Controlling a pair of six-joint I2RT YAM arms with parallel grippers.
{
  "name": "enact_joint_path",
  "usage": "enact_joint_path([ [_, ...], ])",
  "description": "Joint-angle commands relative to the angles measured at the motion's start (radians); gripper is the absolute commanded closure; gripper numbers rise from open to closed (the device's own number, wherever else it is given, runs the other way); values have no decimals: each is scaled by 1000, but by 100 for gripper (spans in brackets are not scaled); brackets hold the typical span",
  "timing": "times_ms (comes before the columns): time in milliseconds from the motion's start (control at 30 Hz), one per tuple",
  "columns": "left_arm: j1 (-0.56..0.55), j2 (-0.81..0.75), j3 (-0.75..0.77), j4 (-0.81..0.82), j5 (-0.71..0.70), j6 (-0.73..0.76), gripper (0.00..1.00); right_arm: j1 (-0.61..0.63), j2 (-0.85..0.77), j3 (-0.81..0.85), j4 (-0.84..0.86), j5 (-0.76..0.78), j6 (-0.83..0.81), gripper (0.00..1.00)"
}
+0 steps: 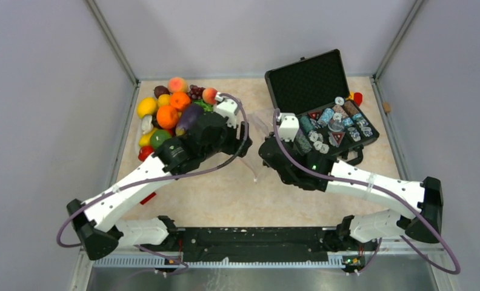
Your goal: Place the food in the zip-top bag and seal the zipper
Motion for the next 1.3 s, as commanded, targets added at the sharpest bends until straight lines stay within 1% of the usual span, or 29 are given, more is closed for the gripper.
enact_joint_path([
  [0,7,-171,-4,-2,-106,21,23,-23,6,23,53,-46,-27,100],
  [33,11,-199,-11,-21,-163,41,19,-25,9,21,62,-50,-30,100],
  [100,28,-247,-32,-49,-229,72,15,-28,10,19,66,-57,-33,100],
  [167,68,-286,-58,-64,-229,110,12,-28,14,19,72,-64,-40,100],
  [233,137,-304,-71,-87,-202,130,10,-29,17,16,83,-75,-45,100],
  [300,240,-302,-79,-103,-122,144,9,-29,22,14,93,-86,-47,100],
  [333,294,-298,-92,-98,-59,156,8,-29,23,14,96,-89,-47,100],
  [400,371,-271,-104,-78,122,222,8,-29,29,11,107,-98,-52,100],
  [433,385,-252,-98,-70,132,246,8,-28,31,11,112,-103,-53,100],
  [567,403,-181,-61,-53,92,301,6,-28,40,17,116,-128,-65,100],
  [667,416,-126,-3,-94,90,328,8,-29,40,14,126,-138,-71,100],
  [700,415,-116,1,-93,67,328,8,-29,41,14,125,-140,-74,100],
  [800,426,-121,-18,-53,-28,315,8,-28,37,9,133,-142,-76,100],
  [900,445,-131,-32,-18,-40,316,6,-29,38,9,136,-146,-80,100],
  [1000,453,-102,-29,-12,-72,320,6,-28,38,9,141,-149,-84,100],
  [1133,462,-54,-21,-35,-143,312,10,-28,44,11,144,-150,-86,100],
  [1267,469,-25,-20,-55,-142,325,10,-28,47,14,146,-154,-91,100],
])
